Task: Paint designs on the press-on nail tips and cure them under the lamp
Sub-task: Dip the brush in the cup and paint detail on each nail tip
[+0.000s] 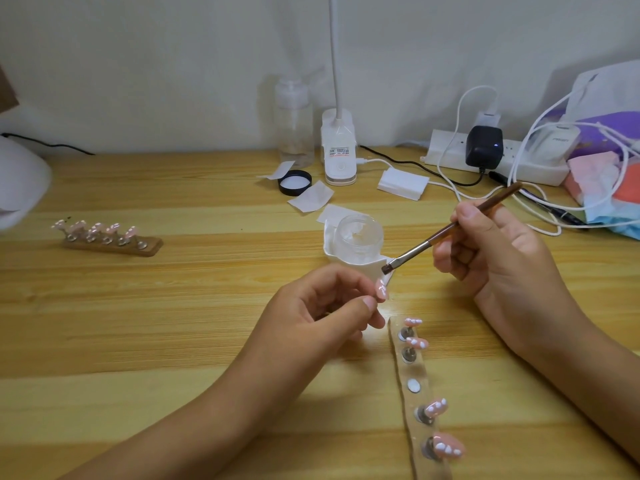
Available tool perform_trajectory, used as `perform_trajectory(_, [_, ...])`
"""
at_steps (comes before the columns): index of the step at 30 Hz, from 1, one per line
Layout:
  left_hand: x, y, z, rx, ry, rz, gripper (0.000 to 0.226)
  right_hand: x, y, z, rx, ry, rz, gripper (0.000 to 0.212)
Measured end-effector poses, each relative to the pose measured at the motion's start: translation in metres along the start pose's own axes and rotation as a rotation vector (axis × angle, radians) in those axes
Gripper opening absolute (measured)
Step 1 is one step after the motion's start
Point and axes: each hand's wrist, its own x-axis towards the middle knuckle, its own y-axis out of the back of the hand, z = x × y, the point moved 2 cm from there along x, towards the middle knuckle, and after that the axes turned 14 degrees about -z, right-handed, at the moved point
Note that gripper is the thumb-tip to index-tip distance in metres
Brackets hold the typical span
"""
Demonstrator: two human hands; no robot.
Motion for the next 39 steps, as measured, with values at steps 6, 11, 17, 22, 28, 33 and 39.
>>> perform_trajectory(6, [-0.0004,-0.0007,0.0012,0.002,0.011,0.007,0.016,-0.0003,0.0005,-0.0011,0.030,0.004,-0.041,0.022])
perform_trajectory(11, [-0.0006,-0.0013,0.0016,0.004,0.024,0.005,0.016,-0.0010,-0.0020,0.0005,0.005,-0.023,-0.091,0.025])
perform_trajectory(17, [-0.0005,-0.0003,0.0007,0.018,0.019,-0.004,0.007,-0.0014,-0.0030,0.0003,-0.028,-0.048,-0.081,0.025])
perform_trajectory(22, [-0.0005,0.0007,-0.0010,0.026,0.002,-0.008,0.012,-0.0009,-0.0030,0.0005,-0.035,-0.044,-0.055,0.024])
perform_trajectory(28, [-0.0005,0.0005,-0.0007,0.023,0.003,-0.006,0.011,0.0000,-0.0002,0.0024,-0.046,-0.029,-0.017,0.021])
perform_trajectory(33, [-0.0007,0.0005,-0.0004,-0.002,0.017,0.012,0.014,0.0008,0.0040,0.0021,0.017,0.005,0.016,0.016])
perform_trajectory(39, [-0.0004,0.0015,-0.0006,-0.051,0.019,0.046,0.015,0.0015,0.0044,-0.0002,0.065,0.007,-0.059,0.008])
